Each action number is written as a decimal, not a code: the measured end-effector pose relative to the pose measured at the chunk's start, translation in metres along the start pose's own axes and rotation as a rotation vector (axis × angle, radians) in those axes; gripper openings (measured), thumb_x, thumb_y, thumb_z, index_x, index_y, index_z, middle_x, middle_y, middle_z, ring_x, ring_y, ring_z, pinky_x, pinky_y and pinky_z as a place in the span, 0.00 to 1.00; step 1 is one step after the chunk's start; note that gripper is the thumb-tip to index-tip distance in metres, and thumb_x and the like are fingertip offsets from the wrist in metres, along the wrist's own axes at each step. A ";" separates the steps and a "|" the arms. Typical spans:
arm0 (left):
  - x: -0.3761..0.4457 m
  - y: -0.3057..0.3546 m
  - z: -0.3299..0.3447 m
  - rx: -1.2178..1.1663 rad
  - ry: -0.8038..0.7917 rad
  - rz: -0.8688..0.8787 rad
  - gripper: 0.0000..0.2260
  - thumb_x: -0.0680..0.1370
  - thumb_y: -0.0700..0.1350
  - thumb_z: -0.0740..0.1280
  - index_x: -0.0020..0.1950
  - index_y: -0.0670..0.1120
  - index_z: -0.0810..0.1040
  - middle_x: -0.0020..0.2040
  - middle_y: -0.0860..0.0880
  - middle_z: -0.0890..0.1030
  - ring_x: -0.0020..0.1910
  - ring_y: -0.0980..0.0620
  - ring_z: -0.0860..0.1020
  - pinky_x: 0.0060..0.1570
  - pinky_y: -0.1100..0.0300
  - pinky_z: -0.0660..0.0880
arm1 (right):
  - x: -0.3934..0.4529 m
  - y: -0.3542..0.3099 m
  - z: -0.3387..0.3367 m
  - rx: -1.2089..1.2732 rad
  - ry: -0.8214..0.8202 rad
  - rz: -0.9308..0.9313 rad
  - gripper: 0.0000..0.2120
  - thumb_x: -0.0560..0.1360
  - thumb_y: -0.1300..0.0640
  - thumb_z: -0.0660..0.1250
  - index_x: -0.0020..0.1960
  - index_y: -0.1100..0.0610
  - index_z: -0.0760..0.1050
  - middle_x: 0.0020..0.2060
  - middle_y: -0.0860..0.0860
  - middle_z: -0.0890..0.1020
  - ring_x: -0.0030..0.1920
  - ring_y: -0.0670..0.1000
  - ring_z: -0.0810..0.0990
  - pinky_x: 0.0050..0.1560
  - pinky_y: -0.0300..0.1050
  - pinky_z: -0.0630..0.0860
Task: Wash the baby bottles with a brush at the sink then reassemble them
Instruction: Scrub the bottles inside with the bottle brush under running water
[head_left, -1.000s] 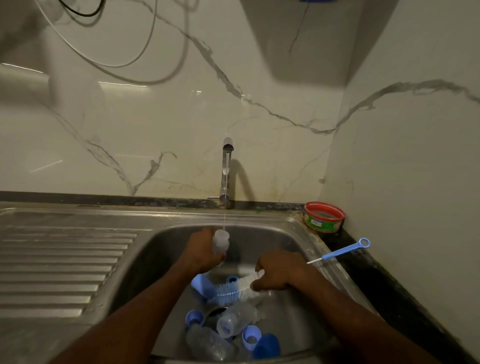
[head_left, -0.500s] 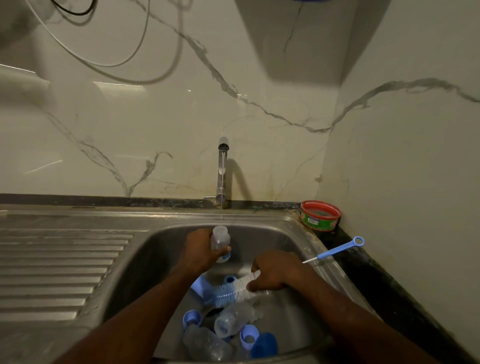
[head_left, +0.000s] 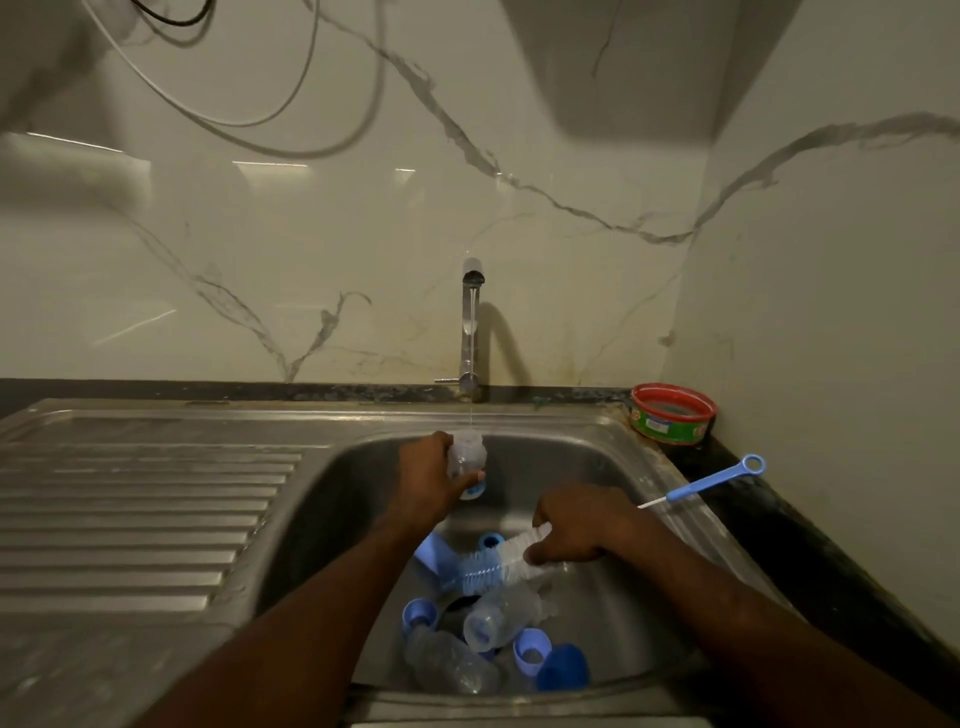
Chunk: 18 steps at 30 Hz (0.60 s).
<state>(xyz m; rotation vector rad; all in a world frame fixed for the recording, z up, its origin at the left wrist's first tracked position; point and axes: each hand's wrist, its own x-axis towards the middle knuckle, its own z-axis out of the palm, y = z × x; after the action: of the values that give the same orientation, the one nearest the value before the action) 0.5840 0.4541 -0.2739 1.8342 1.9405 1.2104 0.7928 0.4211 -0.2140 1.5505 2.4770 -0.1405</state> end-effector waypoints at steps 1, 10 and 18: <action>0.000 -0.001 0.000 -0.002 -0.002 0.001 0.24 0.72 0.48 0.79 0.65 0.44 0.76 0.60 0.46 0.81 0.58 0.51 0.80 0.57 0.61 0.76 | 0.000 0.000 0.000 0.001 0.001 0.000 0.22 0.75 0.37 0.68 0.62 0.49 0.78 0.58 0.48 0.81 0.57 0.50 0.78 0.57 0.49 0.76; 0.001 0.002 0.001 -0.029 -0.028 0.010 0.24 0.72 0.47 0.79 0.65 0.44 0.77 0.61 0.45 0.82 0.60 0.50 0.81 0.59 0.57 0.78 | 0.002 -0.002 0.000 0.008 -0.017 0.005 0.22 0.75 0.36 0.68 0.61 0.49 0.79 0.54 0.47 0.81 0.53 0.49 0.77 0.55 0.48 0.74; 0.000 0.001 0.000 -0.030 -0.026 0.025 0.23 0.72 0.47 0.79 0.64 0.44 0.77 0.60 0.46 0.82 0.59 0.51 0.81 0.59 0.58 0.78 | 0.002 -0.001 0.002 0.030 -0.013 0.001 0.22 0.75 0.36 0.69 0.60 0.50 0.79 0.52 0.47 0.81 0.50 0.48 0.76 0.52 0.47 0.74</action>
<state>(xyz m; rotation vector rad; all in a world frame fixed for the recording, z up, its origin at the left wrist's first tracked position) 0.5847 0.4542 -0.2736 1.8551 1.8813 1.2109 0.7909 0.4219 -0.2167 1.5584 2.4752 -0.1878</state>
